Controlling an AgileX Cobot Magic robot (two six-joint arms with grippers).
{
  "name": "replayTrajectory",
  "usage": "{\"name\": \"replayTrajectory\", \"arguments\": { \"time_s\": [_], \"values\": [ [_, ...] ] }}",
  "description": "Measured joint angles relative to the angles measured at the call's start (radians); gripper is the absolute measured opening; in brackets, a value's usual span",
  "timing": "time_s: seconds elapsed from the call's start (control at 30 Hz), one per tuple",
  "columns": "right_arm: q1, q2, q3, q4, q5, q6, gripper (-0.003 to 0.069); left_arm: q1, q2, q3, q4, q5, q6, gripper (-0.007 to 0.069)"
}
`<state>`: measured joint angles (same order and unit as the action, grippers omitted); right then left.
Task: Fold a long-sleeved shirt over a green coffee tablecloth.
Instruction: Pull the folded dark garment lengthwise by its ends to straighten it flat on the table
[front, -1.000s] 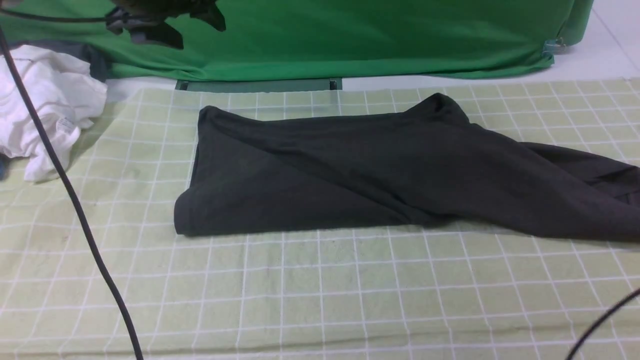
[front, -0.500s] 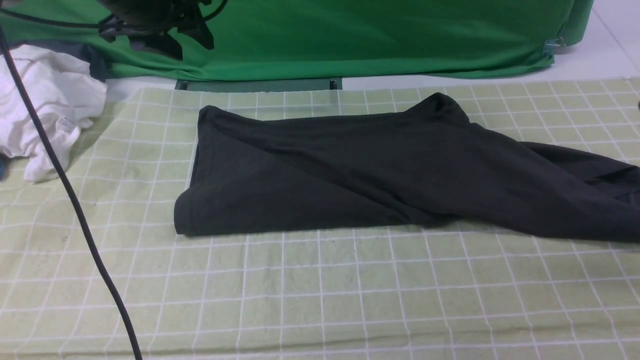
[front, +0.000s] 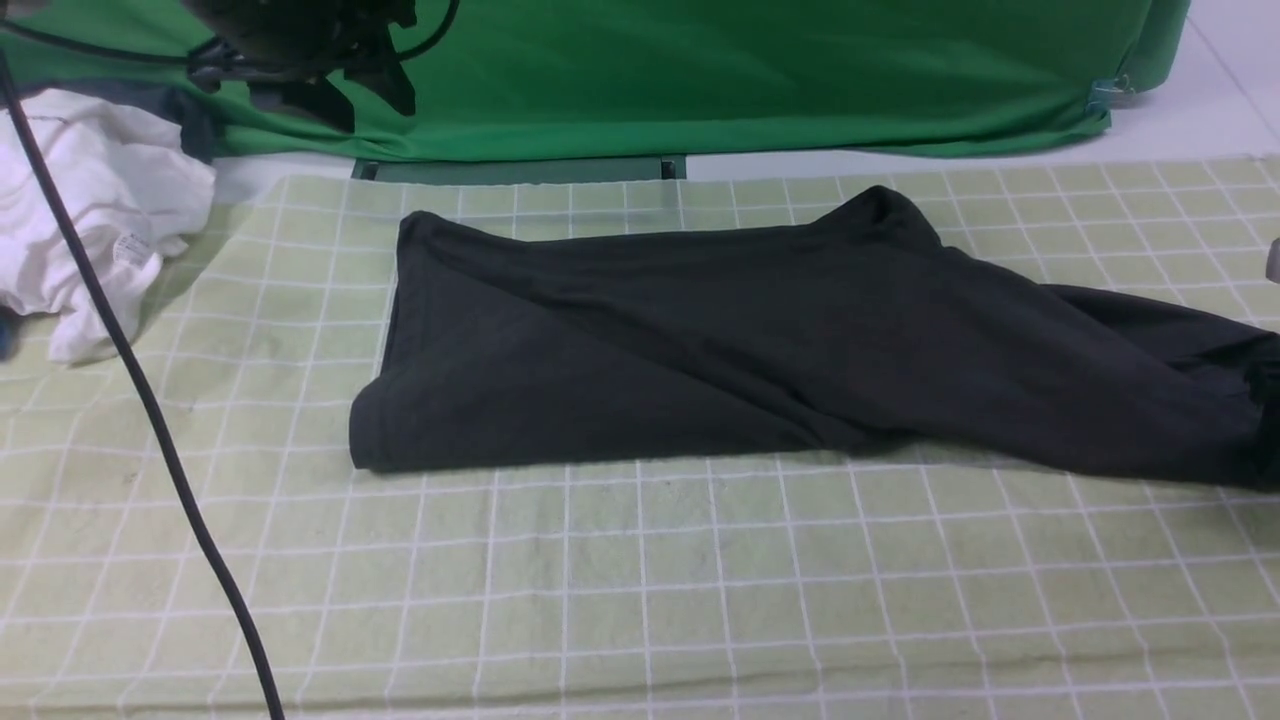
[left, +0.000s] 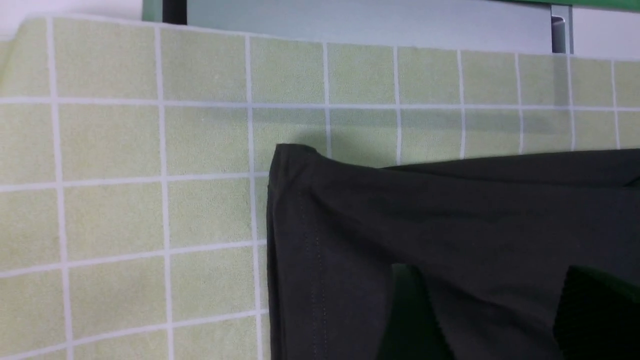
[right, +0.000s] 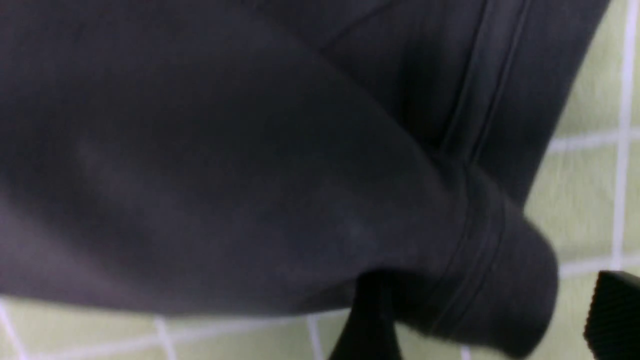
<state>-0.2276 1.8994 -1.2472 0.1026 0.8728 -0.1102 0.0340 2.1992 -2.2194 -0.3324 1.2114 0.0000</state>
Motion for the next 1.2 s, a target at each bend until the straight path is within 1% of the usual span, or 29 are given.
{"name": "replayTrajectory", "arguments": {
  "time_s": [0.07,0.17,0.2,0.27,0.33,0.37,0.43,0.5,0.67,0.83,1.07,1.2],
  "values": [
    [0.0,0.0,0.0,0.0,-0.018,-0.001,0.052,0.0,0.004,0.0,0.0,0.002,0.0,0.0394],
    [0.0,0.0,-0.007,0.005,-0.029,-0.003,0.0463,0.0,0.013,0.0,0.0,0.008,0.0,0.0394],
    [0.0,0.0,-0.01,0.007,-0.031,-0.004,0.0427,0.0,0.016,0.0,0.0,0.009,0.0,0.0394],
    [0.0,0.0,-0.01,0.017,-0.033,-0.008,0.033,0.0,0.02,0.0,0.0,0.009,0.0,0.0394],
    [0.0,0.0,-0.01,0.045,-0.033,-0.034,0.0193,0.0,0.029,0.0,-0.008,0.009,0.0,0.0394],
    [0.0,0.0,-0.01,0.047,-0.033,-0.036,0.0182,0.0,0.03,0.0,-0.009,0.009,0.0,0.0394],
    [0.0,0.0,-0.019,0.065,-0.025,-0.056,0.0083,0.0,0.037,0.0,-0.014,0.009,0.0,0.0394],
    [0.0,0.0,-0.04,0.068,0.001,-0.06,0.0043,0.0,0.039,0.0,-0.018,0.009,0.0,0.0394],
    [0.0,-0.006,-0.144,0.071,0.101,-0.06,0.0041,0.0,0.039,0.0,-0.024,0.009,0.0,0.0394],
    [0.0,-0.014,-0.223,0.064,0.139,-0.059,0.0041,0.0,0.039,0.0,-0.025,0.009,0.0,0.0394],
    [0.0,-0.014,-0.314,0.025,0.141,-0.057,0.0044,0.0,0.039,0.0,-0.025,0.009,0.0,0.0394],
    [0.0,-0.008,-0.328,0.001,0.087,-0.057,0.005,0.0,0.039,0.0,-0.025,0.009,0.0,0.0394]
  ]
}}
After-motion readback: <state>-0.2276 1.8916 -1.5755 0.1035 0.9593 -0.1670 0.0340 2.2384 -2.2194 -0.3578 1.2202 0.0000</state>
